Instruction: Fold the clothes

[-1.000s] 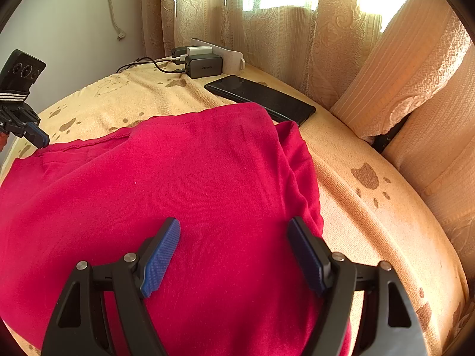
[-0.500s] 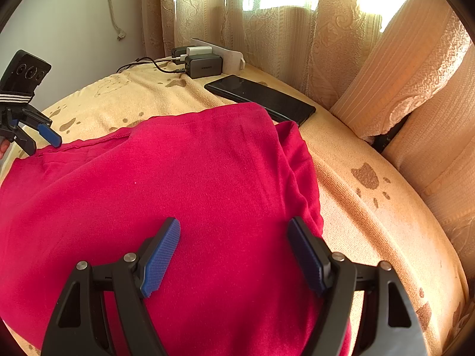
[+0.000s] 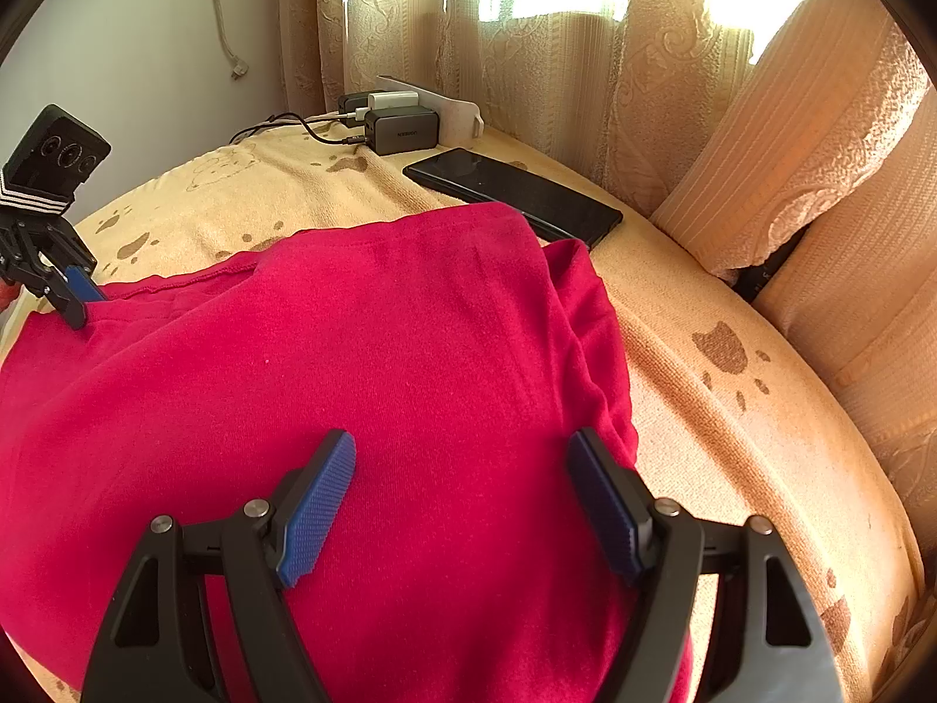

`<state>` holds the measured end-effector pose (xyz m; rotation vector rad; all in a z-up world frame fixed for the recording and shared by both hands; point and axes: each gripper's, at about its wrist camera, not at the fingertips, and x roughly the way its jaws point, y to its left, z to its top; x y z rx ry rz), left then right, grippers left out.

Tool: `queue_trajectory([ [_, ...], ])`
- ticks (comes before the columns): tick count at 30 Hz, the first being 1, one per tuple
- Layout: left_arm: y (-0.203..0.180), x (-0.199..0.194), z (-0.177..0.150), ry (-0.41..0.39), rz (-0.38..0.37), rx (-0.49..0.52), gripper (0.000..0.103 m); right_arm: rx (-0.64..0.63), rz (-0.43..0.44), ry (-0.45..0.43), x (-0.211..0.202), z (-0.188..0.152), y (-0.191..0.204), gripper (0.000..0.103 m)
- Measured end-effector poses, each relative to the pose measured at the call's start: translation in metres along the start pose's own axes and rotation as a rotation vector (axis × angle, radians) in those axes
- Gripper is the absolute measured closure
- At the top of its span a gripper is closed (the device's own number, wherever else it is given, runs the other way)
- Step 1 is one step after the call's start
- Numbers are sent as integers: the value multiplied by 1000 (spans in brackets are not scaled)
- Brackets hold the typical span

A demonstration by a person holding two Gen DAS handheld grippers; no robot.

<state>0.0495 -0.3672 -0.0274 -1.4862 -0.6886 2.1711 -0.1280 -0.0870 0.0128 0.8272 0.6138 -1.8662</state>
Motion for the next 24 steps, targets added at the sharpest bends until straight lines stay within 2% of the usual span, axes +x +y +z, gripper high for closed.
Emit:
queue_trajectory([
  [1,-1,1,-1,-3,18,9,100,0,0,0,0,0,0,25],
  [8,-7,-20,-2,-107,99,15,101,1,0,0,0,0,0,25],
  [10,-5,-28,-4,-125,148,10,101,1,0,1,0,0,0,25],
  [12,-1,-26,-6,-106,239,9,101,1,0,1,0,0,0,25],
  [13,2,-23,-7,-99,252,6,101,1,-1,1,0,0,0,25],
  [18,-1,-20,-9,-113,268,26,100,-1,-3,1,0,1,0,25],
  [21,-2,-31,-12,-142,238,0,100,-1,-3,1,-1,1,0,25],
  [24,1,-50,-22,-177,249,-30,100,-1,-3,1,-1,1,0,25],
])
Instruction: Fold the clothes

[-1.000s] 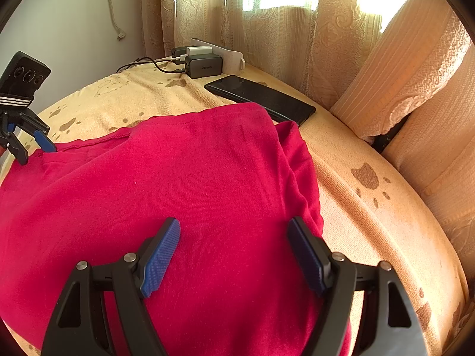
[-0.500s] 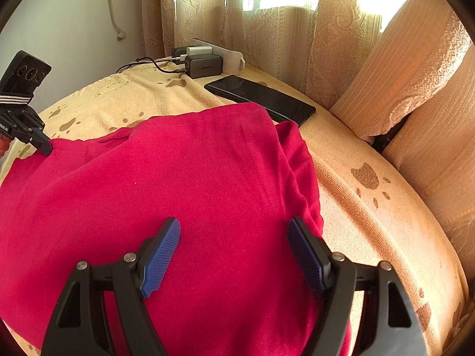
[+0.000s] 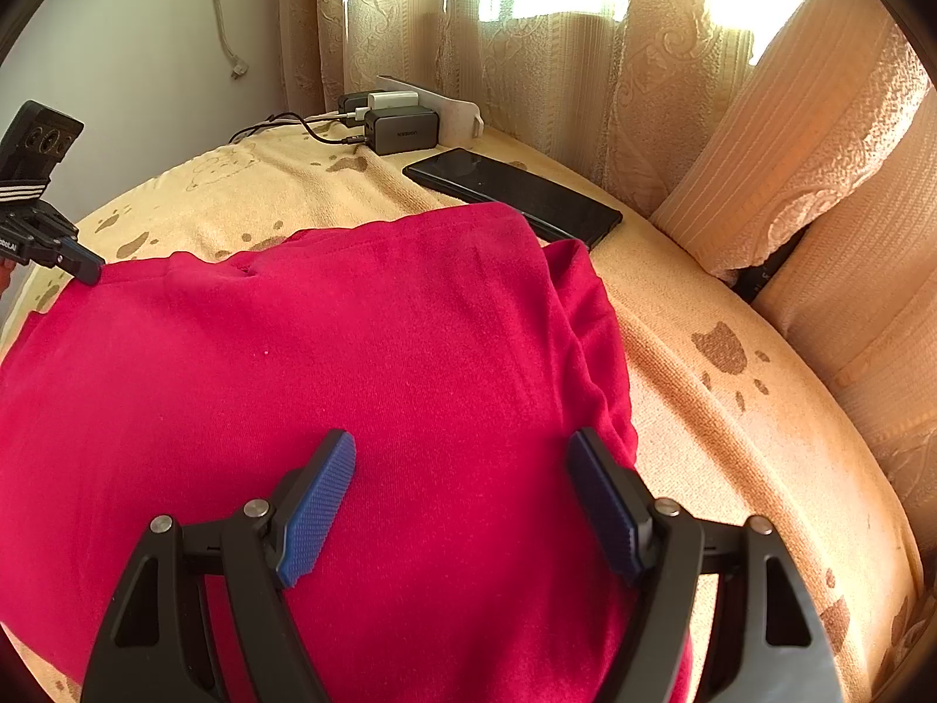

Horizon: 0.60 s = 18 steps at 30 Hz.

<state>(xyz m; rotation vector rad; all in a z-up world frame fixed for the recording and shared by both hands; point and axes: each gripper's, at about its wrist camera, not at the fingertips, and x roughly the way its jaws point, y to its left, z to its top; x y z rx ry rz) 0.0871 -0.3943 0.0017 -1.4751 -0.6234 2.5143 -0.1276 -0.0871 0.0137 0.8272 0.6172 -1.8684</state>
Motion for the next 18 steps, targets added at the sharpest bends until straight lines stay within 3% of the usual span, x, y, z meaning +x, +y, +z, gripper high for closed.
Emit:
queue_trajectory([
  [11,5,-4,-47,35,62,-8,100,1,0,0,0,0,0,25],
  [14,0,-8,-54,17,136,39,100,0,0,0,0,0,0,25],
  [16,-3,-11,-60,21,228,81,100,0,-1,0,0,0,0,25],
  [18,-1,-17,-66,27,261,78,100,0,-2,0,0,0,0,25],
])
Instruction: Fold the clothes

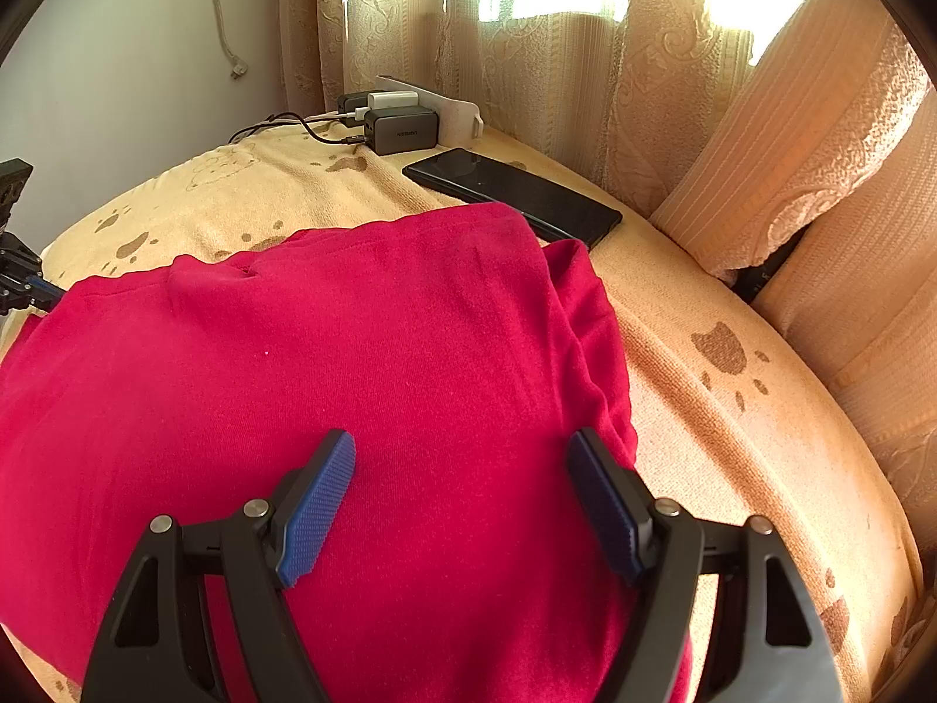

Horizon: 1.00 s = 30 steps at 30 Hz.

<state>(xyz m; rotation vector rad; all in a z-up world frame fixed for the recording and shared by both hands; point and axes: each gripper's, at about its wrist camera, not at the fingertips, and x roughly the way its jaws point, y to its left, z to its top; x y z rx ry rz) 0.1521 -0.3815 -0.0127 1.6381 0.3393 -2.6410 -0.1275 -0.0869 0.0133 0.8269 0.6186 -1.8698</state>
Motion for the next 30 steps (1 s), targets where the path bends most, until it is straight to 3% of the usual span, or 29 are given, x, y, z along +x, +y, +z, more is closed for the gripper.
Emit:
queue_trajectory([
  [2,2,-6,-4,-6,15,-24,100,0,-1,0,0,0,0,25],
  [6,-12,-23,-6,-91,-83,-43,100,1,-2,0,-1,-1,0,25],
  [9,-38,-27,-6,-148,-146,4,100,1,-2,0,-1,-1,0,25],
  [13,-52,4,-11,-36,-27,55,100,0,-4,0,-1,-1,0,25],
  [17,-31,-7,-21,-30,-80,-50,100,-1,-7,0,-2,-1,1,24],
  [23,-17,-21,-36,-15,1,-108,100,1,-7,1,-2,-1,1,24],
  [26,-27,-20,-35,-11,57,-90,100,0,-8,1,-2,-1,1,24],
  [30,-51,-25,-29,-57,-3,-76,100,0,-8,1,-2,-2,1,24],
])
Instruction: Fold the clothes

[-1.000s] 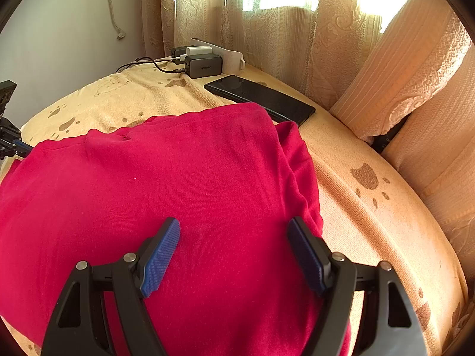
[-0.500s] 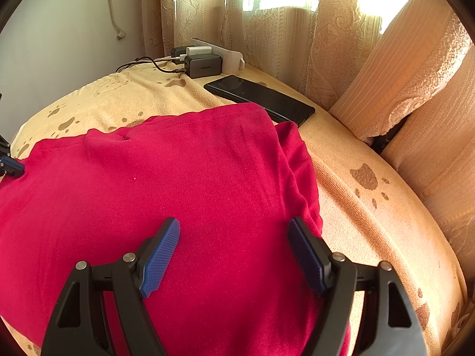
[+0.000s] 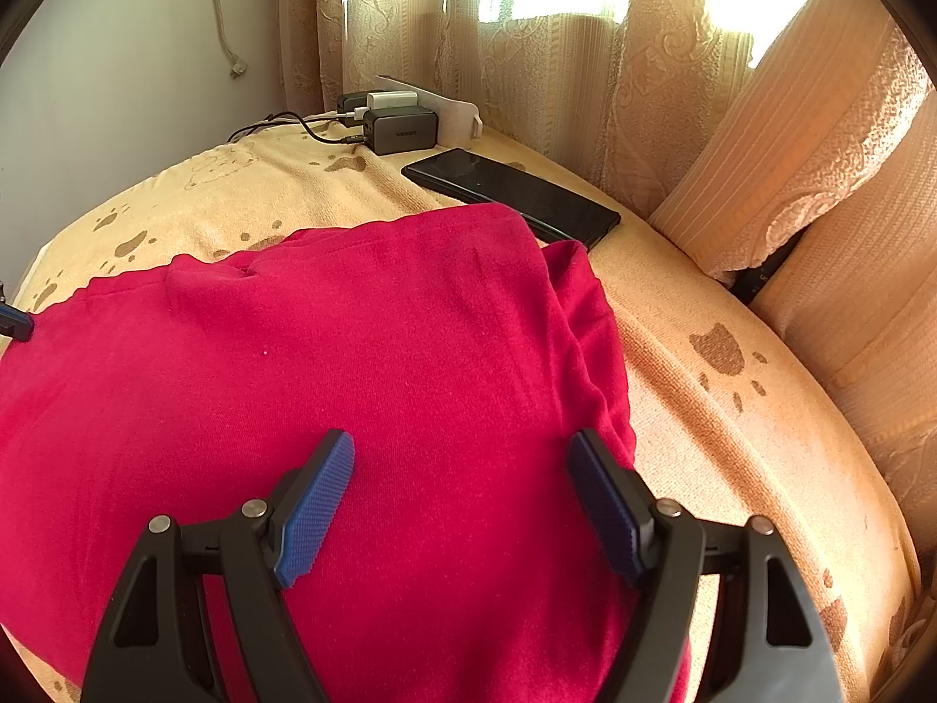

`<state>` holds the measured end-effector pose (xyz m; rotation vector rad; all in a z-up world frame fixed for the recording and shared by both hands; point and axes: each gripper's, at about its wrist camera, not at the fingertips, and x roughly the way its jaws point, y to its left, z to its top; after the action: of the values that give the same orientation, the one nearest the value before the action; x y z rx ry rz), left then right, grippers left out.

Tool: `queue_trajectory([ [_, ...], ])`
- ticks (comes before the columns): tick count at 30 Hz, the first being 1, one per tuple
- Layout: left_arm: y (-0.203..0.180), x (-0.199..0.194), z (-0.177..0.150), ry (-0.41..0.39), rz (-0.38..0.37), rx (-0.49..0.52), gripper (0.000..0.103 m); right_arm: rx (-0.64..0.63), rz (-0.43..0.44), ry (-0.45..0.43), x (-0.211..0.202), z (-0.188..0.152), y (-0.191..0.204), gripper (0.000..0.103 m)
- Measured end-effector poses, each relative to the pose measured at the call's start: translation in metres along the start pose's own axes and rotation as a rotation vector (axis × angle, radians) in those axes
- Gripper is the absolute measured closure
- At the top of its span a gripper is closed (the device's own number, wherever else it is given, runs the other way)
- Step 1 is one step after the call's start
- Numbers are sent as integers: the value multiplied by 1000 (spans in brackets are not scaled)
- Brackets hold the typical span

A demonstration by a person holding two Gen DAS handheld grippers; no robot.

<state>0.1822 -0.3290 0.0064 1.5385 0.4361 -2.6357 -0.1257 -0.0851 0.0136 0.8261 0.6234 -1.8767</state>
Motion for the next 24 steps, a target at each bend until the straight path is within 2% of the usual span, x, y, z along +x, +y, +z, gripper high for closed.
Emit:
queue_trajectory([
  [4,-27,4,6,-74,-230,-54,100,-1,-1,0,0,0,0,24],
  [6,-43,15,6,-83,-317,-57,100,-3,-5,0,0,0,0,24],
  [8,-58,27,3,-70,-300,-22,100,0,-13,-3,-1,0,1,23],
  [10,-67,39,-4,-51,-235,19,100,45,-12,-11,-7,3,-1,23],
  [13,-60,36,0,-56,-249,-6,100,78,-26,-99,-34,19,2,20],
  [14,-56,31,3,-79,-243,-17,100,60,-37,-134,-43,29,8,14],
  [15,-51,25,7,-102,-238,-27,100,38,-40,-158,-49,38,15,2],
  [16,-47,22,11,-129,-224,-38,100,8,-32,-165,-50,48,24,0],
  [19,-32,19,24,-204,-180,-76,100,-64,1,-135,-30,64,53,0],
  [22,-13,39,32,-180,-172,-152,100,-132,35,-91,-4,75,82,4],
  [23,-7,44,31,-162,-167,-179,100,-155,49,-74,4,77,91,9],
  [24,-1,49,29,-148,-167,-204,100,-182,63,-52,13,75,98,20],
])
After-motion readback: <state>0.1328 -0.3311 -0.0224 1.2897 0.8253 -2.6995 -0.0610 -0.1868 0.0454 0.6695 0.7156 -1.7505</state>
